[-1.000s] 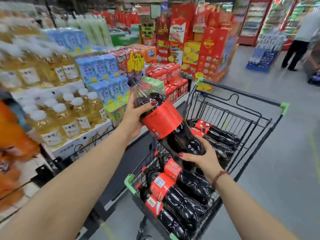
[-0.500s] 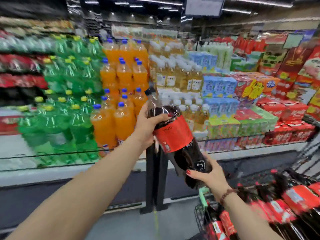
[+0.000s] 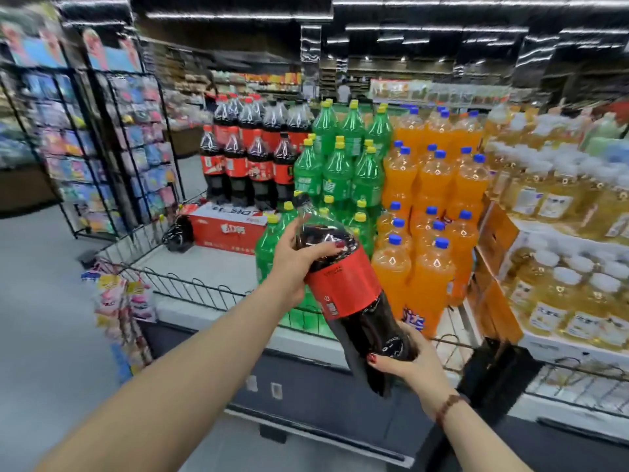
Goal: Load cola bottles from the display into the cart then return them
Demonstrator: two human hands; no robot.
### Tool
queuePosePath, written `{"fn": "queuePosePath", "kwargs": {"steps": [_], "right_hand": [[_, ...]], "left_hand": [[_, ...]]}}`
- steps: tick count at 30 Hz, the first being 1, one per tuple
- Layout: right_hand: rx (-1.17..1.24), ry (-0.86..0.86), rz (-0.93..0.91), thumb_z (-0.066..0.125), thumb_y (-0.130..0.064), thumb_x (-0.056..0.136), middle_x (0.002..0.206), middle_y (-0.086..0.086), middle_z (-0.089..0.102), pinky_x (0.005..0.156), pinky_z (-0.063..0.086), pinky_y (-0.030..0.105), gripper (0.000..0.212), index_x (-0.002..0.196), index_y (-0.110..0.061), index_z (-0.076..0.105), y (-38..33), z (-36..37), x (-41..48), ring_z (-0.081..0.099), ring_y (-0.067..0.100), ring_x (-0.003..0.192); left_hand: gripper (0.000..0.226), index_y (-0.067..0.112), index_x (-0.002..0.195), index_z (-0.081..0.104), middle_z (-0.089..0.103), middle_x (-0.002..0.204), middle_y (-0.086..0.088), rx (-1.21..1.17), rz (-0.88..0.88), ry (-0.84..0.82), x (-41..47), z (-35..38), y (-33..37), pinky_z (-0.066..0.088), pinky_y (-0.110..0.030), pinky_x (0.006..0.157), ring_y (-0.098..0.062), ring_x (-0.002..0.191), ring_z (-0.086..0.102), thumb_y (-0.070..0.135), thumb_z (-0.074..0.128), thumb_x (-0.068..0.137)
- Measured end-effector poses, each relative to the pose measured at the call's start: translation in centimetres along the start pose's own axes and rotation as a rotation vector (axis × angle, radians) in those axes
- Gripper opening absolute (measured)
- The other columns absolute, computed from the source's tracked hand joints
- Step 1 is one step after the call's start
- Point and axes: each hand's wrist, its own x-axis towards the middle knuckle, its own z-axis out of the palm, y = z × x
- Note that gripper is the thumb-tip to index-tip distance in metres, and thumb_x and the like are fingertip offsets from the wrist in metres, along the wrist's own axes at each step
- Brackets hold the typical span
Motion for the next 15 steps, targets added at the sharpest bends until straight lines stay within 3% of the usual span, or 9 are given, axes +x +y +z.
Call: {"fn": "queuePosePath", "kwargs": {"steps": [2,5,7,9,11,15], "right_hand": [[0.0,-0.042,-0.003,0.094,-0.006,0.047,0.105,-0.003,0.069,0.068,0.049,0.014,0.074,0.112,-0.018,0.061,-0.4,3.9,2.1,0.065,0.009,0.094],[-0.015,-0.121,-0.007,0.095,-0.018,0.037,0.102,-0.002,0.07,0.071,0.05,0.014,0.081,0.111,-0.016,0.061,-1.1,9.1,5.1,0.066,0.006,0.088],[0.001,-0.178,0.015,0.092,-0.026,0.031,0.101,0.001,0.071,0.079,0.055,0.028,0.087,0.111,-0.016,0.059,-1.6,12.2,7.1,0.067,0.01,0.087],[0.015,-0.244,0.023,0.091,-0.023,0.032,0.097,0.003,0.071,0.083,0.056,0.038,0.085,0.11,-0.015,0.058,-2.3,15.4,9.0,0.066,0.015,0.085],[0.03,-0.294,0.029,0.09,-0.024,0.031,0.096,0.006,0.07,0.08,0.056,0.038,0.087,0.111,-0.014,0.057,-2.9,18.4,11.0,0.066,0.014,0.082],[0.016,-0.39,0.02,0.09,-0.019,0.039,0.095,0.009,0.071,0.06,0.053,0.026,0.077,0.108,-0.015,0.058,-3.1,23.7,15.9,0.066,0.013,0.077]], "left_hand": [[0.094,0.026,0.128,0.057,0.067,0.116,-0.011,0.008,0.03,0.042,1.4,-3.6,1.6,0.055,-0.031,0.066,-0.024,0.092,0.068,0.012,0.087,0.04],[0.091,0.021,0.135,0.052,0.067,0.119,-0.013,0.004,0.047,0.107,3.2,-8.5,3.7,0.055,-0.029,0.063,-0.025,0.092,0.068,0.003,0.084,0.051],[0.092,0.018,0.14,0.048,0.066,0.121,-0.014,0.028,0.065,0.153,4.6,-11.4,4.8,0.054,-0.028,0.062,-0.025,0.094,0.068,-0.002,0.083,0.058],[0.094,0.019,0.14,0.046,0.067,0.12,-0.012,0.053,0.093,0.201,6.0,-14.0,6.0,0.055,-0.03,0.066,-0.025,0.097,0.068,0.0,0.084,0.056],[0.089,0.018,0.136,0.051,0.069,0.116,-0.01,0.091,0.118,0.237,7.6,-16.3,7.3,0.056,-0.033,0.07,-0.023,0.095,0.069,0.001,0.083,0.054],[0.065,0.019,0.119,0.061,0.072,0.102,-0.006,0.155,0.148,0.291,11.6,-20.3,9.0,0.056,-0.036,0.072,-0.022,0.087,0.069,-0.005,0.082,0.062]]}}
